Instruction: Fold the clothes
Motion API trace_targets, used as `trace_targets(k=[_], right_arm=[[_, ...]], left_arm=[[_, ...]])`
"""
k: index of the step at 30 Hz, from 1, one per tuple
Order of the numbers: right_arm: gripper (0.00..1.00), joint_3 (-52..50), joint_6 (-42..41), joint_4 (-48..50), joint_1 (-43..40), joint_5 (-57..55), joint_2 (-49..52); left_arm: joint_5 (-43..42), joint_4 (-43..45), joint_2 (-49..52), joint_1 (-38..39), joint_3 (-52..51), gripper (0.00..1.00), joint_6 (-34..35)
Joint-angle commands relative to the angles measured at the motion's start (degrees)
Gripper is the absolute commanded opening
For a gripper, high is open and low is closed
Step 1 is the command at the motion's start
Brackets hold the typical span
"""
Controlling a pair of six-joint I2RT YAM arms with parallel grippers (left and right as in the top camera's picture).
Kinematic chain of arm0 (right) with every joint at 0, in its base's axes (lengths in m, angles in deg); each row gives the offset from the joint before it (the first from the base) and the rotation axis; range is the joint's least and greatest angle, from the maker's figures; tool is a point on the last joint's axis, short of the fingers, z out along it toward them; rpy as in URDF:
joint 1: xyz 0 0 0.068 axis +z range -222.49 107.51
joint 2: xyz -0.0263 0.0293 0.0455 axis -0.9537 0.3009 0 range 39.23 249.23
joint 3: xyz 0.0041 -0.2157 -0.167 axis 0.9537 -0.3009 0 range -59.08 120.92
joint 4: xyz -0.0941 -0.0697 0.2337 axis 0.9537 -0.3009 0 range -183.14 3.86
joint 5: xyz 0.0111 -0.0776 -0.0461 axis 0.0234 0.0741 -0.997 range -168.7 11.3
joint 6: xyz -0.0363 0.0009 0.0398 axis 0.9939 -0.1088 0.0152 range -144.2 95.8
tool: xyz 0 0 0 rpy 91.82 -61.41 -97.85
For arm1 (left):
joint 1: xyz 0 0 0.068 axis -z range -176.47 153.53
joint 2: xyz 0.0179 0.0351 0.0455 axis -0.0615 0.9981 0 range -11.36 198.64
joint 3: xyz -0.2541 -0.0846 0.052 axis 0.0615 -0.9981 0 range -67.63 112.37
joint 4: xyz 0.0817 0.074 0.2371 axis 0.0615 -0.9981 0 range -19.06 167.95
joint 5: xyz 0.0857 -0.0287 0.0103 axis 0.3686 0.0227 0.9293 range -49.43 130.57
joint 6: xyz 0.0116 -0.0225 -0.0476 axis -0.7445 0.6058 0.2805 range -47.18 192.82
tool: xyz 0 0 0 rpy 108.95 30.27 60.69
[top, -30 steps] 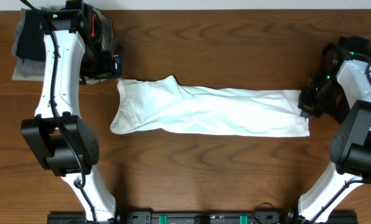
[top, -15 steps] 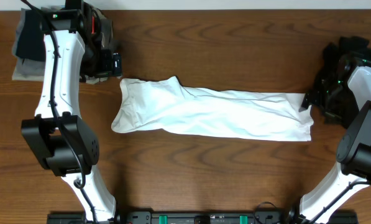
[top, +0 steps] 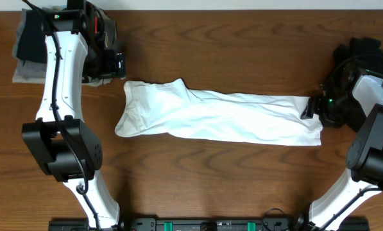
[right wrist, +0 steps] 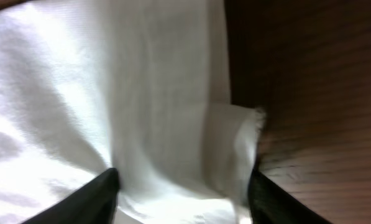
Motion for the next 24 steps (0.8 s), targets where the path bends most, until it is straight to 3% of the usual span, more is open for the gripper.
trace_targets(k=[1,5,8,9,16,24], right_arm=[[0.54,-2.5,1.0,0.7,1.2,3.7,0.0],[0.34,-5.7,1.0,4.7,3.0,4.0,0.0],[0.04,-6.9,0.9,7.9,3.7,4.0,0.0],[0.01,-6.9,0.4,8.7,3.7,4.0,0.0],[0.01,-1.0,-2.2,10.9,0.3,4.2,-0.1],[0.01,14.0,3.6,3.7,-2.4,4.2,-0.1]], left_arm=[[0.7,0.0,0.2,-0.1,0.5,0.98,0.7],[0.7,0.1,0.2,-0.1,0.4,0.98,0.7],[0.7,0.0,0.2,-0.1,0.4,0.98,0.7],[0.7,0.1,0.2,-0.1,0.4,0.98,0.7],[0.7,0.1,0.2,-0.1,0.4,0.98,0.7],[0.7,0.8,0.2,-0.1,0.4,0.98,0.7]])
